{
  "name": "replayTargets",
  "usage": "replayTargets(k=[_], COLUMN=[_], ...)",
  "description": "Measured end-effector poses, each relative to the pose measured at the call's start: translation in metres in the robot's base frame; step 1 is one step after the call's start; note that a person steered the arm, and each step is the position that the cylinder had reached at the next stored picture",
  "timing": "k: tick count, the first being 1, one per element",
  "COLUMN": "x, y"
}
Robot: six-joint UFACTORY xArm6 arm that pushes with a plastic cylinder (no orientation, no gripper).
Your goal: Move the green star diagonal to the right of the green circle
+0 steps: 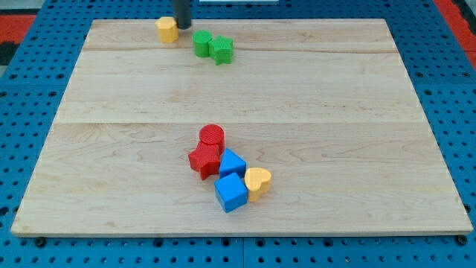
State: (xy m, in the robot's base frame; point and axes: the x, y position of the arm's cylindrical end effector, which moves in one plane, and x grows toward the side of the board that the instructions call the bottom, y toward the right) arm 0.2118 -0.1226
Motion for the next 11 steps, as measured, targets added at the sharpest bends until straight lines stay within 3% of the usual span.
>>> replayTargets(k=[3,6,9,11], x=[0.026,0.078,0.065,0.078], y=[-0.006,0.054,0.17,0.171])
